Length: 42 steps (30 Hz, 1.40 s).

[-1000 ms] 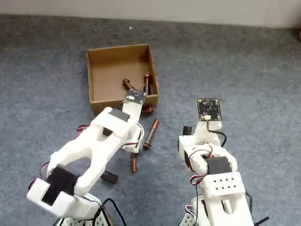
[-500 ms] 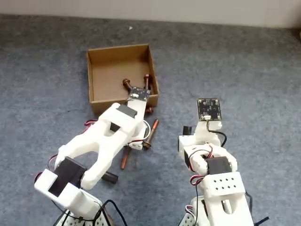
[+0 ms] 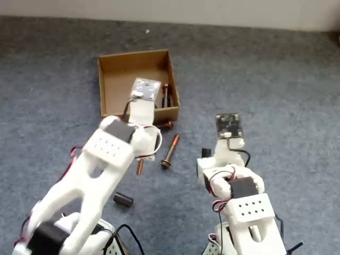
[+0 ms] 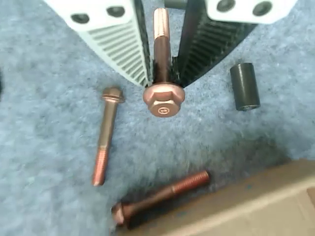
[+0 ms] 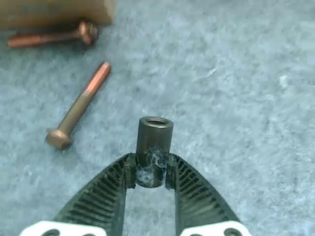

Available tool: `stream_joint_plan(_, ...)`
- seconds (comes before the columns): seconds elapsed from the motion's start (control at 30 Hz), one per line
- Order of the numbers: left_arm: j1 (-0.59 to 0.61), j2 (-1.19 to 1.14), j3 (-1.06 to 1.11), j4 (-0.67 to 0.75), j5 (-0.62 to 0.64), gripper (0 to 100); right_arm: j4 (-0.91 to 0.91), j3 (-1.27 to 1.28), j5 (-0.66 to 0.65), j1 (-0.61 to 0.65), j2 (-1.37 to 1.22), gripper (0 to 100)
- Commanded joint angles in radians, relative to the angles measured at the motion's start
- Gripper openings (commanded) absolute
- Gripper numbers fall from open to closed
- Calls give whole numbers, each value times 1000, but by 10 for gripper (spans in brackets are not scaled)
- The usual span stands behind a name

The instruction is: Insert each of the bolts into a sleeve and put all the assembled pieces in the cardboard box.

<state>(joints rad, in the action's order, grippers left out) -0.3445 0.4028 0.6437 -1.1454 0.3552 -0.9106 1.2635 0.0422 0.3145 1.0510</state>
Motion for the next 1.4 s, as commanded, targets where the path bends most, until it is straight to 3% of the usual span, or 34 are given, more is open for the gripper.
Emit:
stream_joint_plan(0.0,1,265,51,48,6,5,-21,-15,8,24,33,5)
stream_joint_plan(0.13,1,470,122,69,6,5,-21,-15,8,24,84,5)
stream_joint_plan(0.3,1,713,251,183,9,5,-22,-5,5,33,335,5)
stream_joint_plan(0.53,1,1017,418,350,51,5,-16,81,0,179,558,5)
stream_joint_plan(0.77,1,1288,507,419,112,5,88,188,-48,314,730,5)
stream_joint_plan(1.03,-7,1412,579,417,109,5,166,259,-149,437,785,5)
stream_joint_plan(1.37,-8,1412,610,413,110,5,260,259,-218,473,785,5)
